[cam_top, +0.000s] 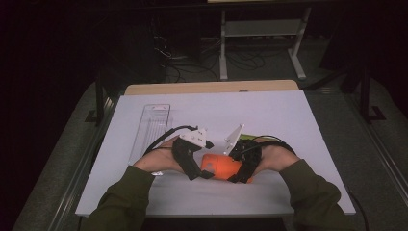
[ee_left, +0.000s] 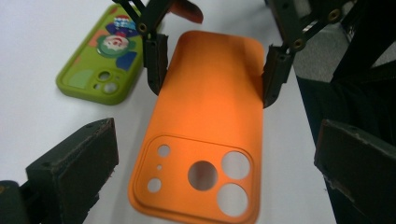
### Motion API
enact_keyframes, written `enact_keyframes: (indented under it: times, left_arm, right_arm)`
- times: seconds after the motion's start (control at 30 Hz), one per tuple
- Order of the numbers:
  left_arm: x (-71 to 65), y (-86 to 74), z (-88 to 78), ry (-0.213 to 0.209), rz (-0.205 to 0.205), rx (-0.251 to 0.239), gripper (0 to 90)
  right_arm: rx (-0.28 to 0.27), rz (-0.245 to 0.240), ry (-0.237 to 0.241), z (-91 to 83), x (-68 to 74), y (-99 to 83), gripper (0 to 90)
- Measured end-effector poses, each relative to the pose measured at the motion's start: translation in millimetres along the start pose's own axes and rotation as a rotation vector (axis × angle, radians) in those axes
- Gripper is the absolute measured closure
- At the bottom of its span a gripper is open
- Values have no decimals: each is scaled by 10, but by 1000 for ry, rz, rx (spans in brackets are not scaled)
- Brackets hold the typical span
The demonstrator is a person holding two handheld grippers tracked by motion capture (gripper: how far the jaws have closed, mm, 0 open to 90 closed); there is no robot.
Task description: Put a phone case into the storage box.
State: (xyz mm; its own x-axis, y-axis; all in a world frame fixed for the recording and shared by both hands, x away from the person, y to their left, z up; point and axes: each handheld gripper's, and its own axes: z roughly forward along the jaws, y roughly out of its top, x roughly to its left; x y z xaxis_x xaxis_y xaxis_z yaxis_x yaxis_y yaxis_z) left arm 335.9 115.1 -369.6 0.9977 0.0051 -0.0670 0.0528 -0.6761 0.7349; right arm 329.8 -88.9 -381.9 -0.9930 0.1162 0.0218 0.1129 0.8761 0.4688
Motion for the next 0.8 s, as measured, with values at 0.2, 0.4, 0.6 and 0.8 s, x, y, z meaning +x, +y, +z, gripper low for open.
enact_keyframes:
  times: [0.2, 0.4, 0.6, 0.8]
  left_arm:
    - [-24, -1, 110, -15, 13, 45, 0]
    - [-26, -2, 188, -20, 27, 75, 0]
    - [-33, -19, 258, -26, 14, 90, 0]
    - [-41, -29, 311, -37, 8, 117, 0]
  right_arm:
    - [-15, -19, -2, -20, 40, 41, 150]
    - [-20, -40, -3, -25, 73, 78, 150]
    - [-30, -49, -6, -47, 84, 87, 150]
    - [-37, -62, -5, -72, 101, 99, 150]
